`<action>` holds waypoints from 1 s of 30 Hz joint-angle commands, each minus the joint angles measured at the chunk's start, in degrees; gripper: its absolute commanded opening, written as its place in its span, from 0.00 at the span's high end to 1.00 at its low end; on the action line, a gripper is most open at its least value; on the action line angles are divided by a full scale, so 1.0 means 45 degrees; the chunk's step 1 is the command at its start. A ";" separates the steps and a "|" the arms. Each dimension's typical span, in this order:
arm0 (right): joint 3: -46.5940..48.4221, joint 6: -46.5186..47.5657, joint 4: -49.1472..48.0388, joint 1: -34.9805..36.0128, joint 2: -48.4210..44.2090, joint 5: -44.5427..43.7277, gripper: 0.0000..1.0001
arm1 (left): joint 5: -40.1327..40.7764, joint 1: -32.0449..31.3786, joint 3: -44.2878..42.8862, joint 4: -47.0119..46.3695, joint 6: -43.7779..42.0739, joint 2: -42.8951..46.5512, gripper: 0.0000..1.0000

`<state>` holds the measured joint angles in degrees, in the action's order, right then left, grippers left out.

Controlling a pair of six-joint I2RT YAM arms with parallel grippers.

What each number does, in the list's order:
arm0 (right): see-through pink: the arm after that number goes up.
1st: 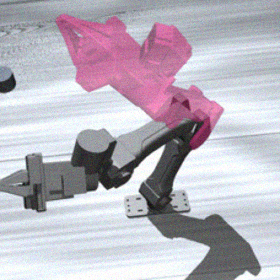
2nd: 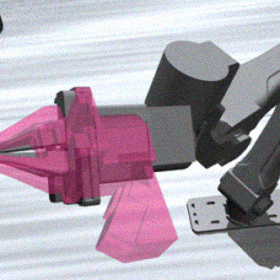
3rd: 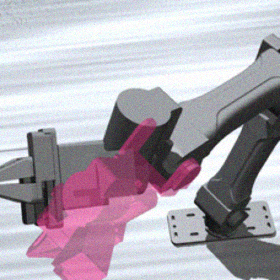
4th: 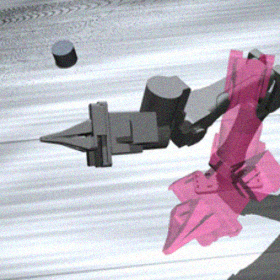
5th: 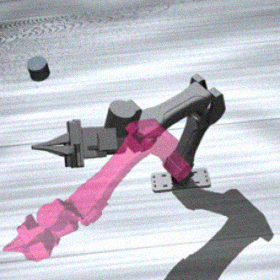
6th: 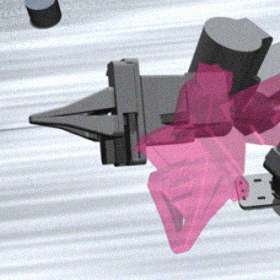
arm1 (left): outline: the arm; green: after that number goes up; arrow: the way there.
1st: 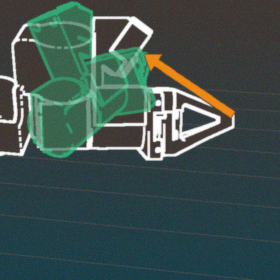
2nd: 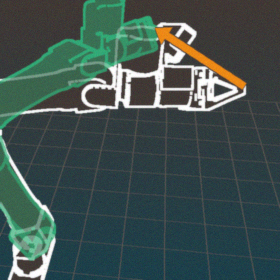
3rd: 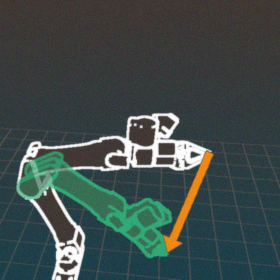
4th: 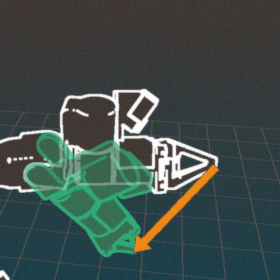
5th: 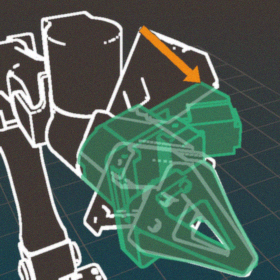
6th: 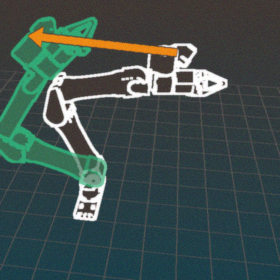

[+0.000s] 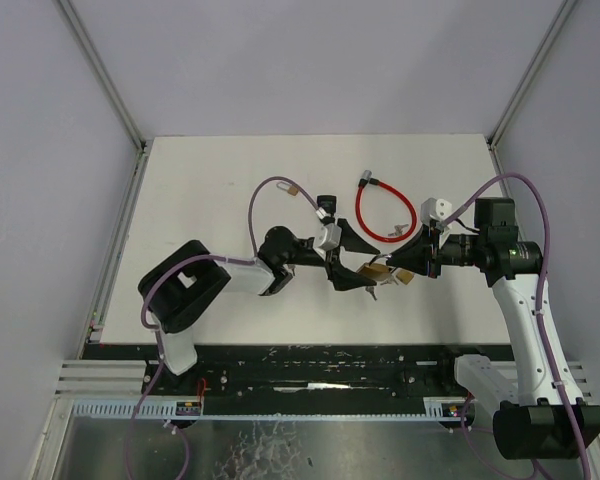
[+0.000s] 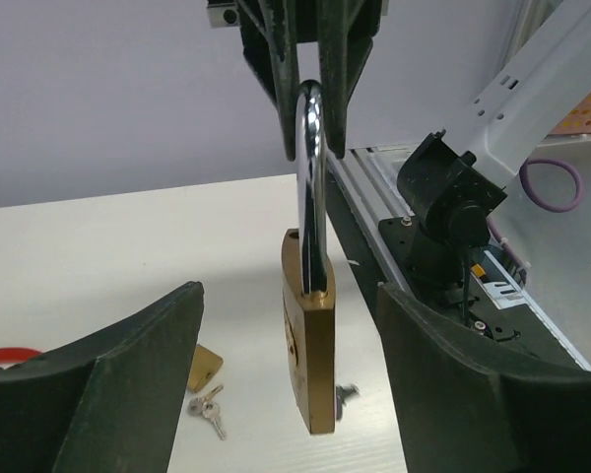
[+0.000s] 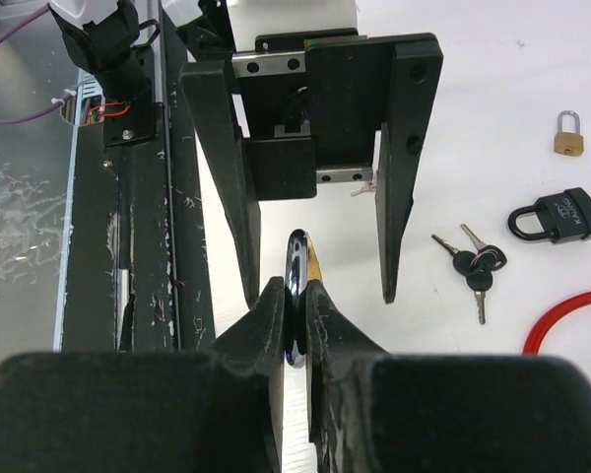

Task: Lock with the key
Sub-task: Lock the lock.

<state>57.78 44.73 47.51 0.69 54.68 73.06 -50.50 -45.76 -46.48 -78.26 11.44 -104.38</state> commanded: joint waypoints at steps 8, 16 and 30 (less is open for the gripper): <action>0.0365 -0.0355 -0.0825 -0.0075 -0.0132 0.1293 1.00 | -0.0530 -0.0379 -0.1086 -0.0638 0.0301 -0.1040 0.55; 0.0495 0.0164 -0.0417 -0.0093 -0.0196 0.0440 1.00 | -0.1346 -0.0227 -0.1292 -0.0178 0.0031 -0.0931 1.00; -0.0456 0.6638 0.3208 -0.0075 0.1111 -0.6467 0.99 | 0.2123 -0.1737 -0.1888 0.8655 -0.7059 0.0239 1.00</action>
<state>60.07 67.29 62.41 0.69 60.40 56.27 -45.74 -50.65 -53.89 -43.27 -13.17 -103.77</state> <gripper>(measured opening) 0.132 0.183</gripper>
